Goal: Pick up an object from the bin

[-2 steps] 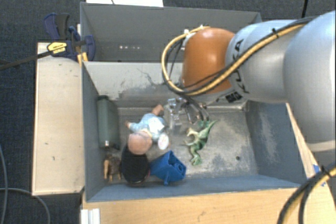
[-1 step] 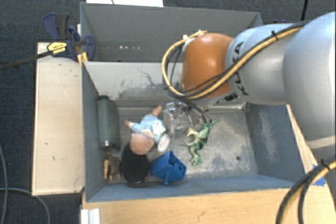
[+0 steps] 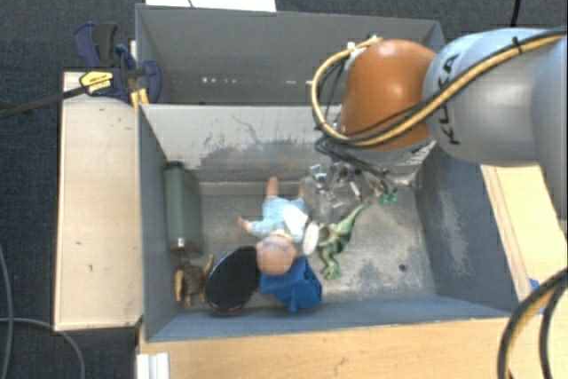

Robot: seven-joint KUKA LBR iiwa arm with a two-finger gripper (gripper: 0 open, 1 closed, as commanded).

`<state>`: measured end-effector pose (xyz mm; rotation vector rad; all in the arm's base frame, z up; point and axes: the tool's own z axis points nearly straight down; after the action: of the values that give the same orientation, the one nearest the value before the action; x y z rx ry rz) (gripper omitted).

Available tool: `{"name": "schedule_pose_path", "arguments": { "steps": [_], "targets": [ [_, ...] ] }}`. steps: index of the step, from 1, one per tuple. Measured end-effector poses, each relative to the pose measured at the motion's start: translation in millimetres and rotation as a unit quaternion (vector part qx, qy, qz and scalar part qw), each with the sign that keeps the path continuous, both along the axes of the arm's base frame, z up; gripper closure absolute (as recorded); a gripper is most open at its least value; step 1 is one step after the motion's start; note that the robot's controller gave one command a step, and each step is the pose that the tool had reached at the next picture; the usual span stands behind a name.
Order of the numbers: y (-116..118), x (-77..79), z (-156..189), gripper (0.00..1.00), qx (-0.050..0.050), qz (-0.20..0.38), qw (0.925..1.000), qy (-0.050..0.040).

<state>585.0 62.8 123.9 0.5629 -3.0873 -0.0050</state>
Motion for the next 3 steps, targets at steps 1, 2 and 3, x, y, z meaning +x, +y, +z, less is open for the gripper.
{"name": "schedule_pose_path", "arguments": {
  "steps": [1,2,3],
  "targets": [
    [7.7,-1.5,-34.8,0.0,0.0,0.02,0.9998,-0.0025],
    [6.8,-0.6,-31.6,1.0,0.0,0.019,0.9998,-0.0033],
    [6.8,-0.6,-31.7,1.0,0.0,0.018,0.9998,-0.0033]
  ]
}}
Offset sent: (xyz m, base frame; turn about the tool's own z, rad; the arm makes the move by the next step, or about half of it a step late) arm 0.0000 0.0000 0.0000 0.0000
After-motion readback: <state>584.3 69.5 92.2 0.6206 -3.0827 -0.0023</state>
